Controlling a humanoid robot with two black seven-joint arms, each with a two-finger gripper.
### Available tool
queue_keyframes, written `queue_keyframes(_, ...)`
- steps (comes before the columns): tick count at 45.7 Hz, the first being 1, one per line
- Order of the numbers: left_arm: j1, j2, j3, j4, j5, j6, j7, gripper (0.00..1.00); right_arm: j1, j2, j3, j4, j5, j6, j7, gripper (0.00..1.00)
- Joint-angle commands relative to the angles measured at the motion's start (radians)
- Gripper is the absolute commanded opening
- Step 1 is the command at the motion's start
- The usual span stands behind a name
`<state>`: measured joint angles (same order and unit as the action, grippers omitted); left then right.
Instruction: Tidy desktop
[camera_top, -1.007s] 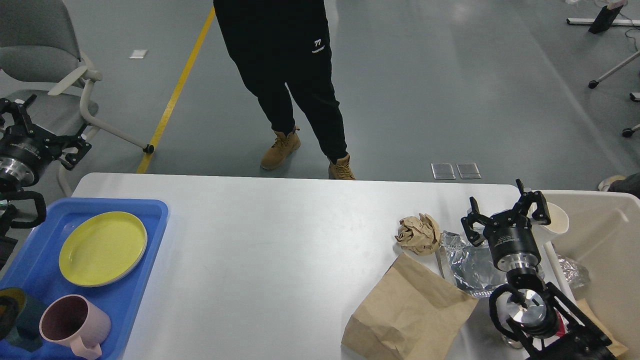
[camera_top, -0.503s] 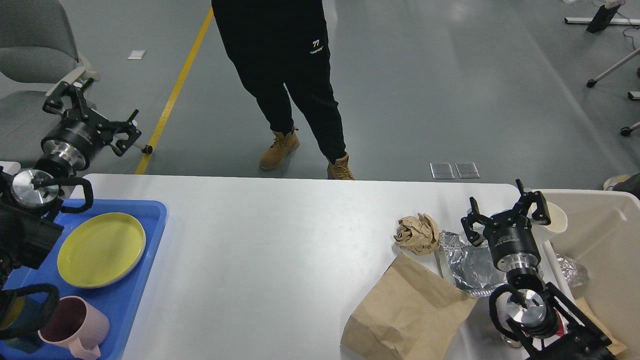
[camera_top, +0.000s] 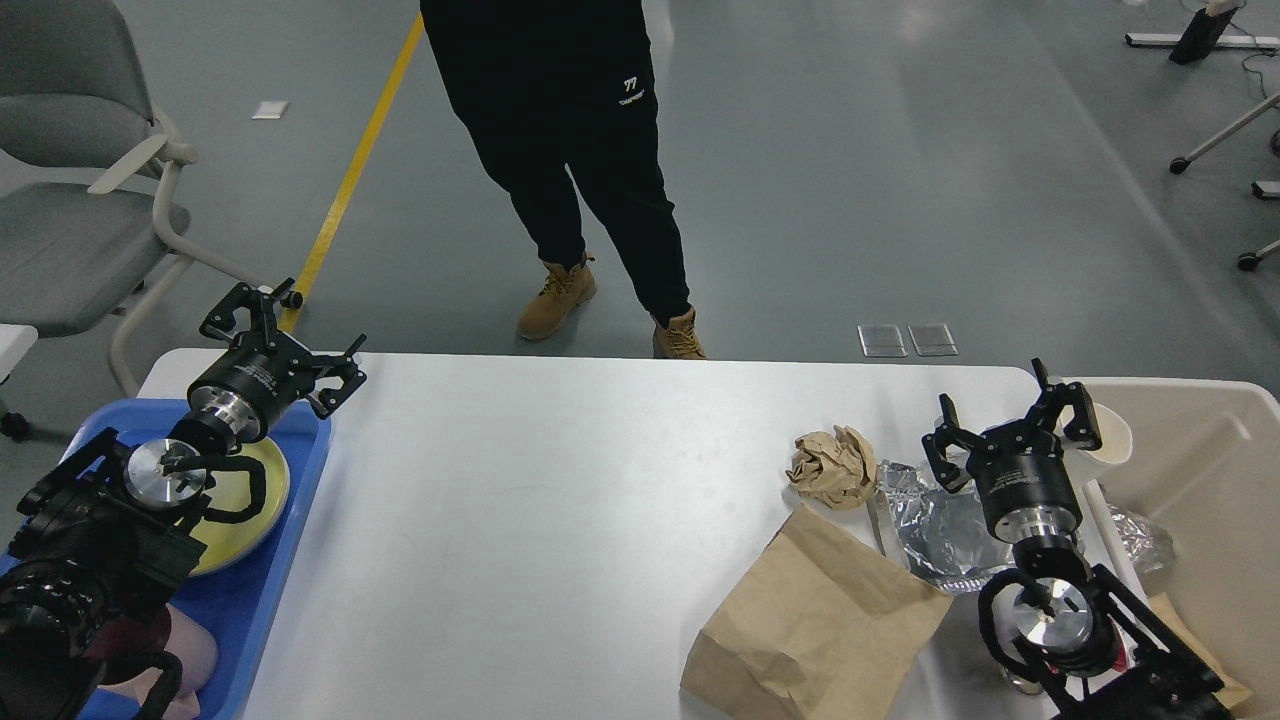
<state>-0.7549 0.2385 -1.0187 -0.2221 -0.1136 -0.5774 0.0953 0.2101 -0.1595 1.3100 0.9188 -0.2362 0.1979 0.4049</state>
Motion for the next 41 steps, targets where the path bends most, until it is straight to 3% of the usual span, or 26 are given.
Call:
queue_keyframes(1,0.006,-0.010,0.002,0.000,0.000,-0.018,0.015,0.96,0.000,0.000,0.000,0.000,0.000,0.000,0.000,1.00)
queue_keyframes(6,0.034,-0.025,-0.003,0.000,-0.003,-0.038,-0.020,0.96,0.000,0.000,0.000,0.000,0.000,0.000,0.002,1.00)
queue_keyframes(10,0.037,-0.034,-0.001,0.000,-0.004,-0.050,-0.087,0.96,0.000,0.000,0.000,0.000,0.000,0.000,0.002,1.00)
queue_keyframes(16,0.058,-0.048,-0.003,0.000,-0.004,-0.085,-0.229,0.96,0.000,0.000,0.000,0.000,0.000,0.000,0.002,1.00)
queue_keyframes(23,0.083,-0.073,-0.003,0.000,-0.006,-0.116,-0.423,0.96,0.000,0.000,0.000,0.000,0.000,0.000,0.000,1.00)
queue_keyframes(24,0.089,-0.073,-0.003,0.000,-0.006,-0.118,-0.475,0.96,0.000,0.000,0.000,0.000,0.000,0.000,0.000,1.00)
queue_keyframes(25,0.091,-0.074,-0.003,0.000,-0.006,-0.118,-0.489,0.96,0.000,0.000,0.000,0.000,0.000,0.000,0.000,1.00)
queue_keyframes(41,0.091,-0.074,-0.001,0.000,-0.006,-0.118,-0.496,0.96,0.000,0.000,0.000,0.000,0.000,0.000,0.002,1.00)
